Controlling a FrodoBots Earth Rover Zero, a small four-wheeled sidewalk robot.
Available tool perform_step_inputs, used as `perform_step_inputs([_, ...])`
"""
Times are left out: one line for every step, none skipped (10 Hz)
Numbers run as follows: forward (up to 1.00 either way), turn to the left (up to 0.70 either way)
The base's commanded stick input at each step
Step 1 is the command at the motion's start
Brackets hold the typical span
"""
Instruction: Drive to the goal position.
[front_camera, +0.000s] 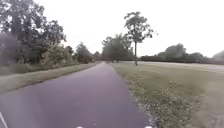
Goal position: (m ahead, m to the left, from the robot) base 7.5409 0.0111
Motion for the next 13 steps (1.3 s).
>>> perform_step_inputs([0.70,0.00])
perform_step_inputs([0.70,0.00])
perform_step_inputs([0.70,0.00])
perform_step_inputs([0.70,0.00])
perform_step_inputs([0.70,0.00])
perform_step_inputs([0.70,0.00])
perform_step_inputs([0.70,0.00])
perform_step_inputs([0.70,0.00])
perform_step_inputs([0.70,0.00])
perform_step_inputs([0.70,0.00])
perform_step_inputs([0.70,0.00])
perform_step_inputs([0.70,0.00])
perform_step_inputs([0.70,0.00])
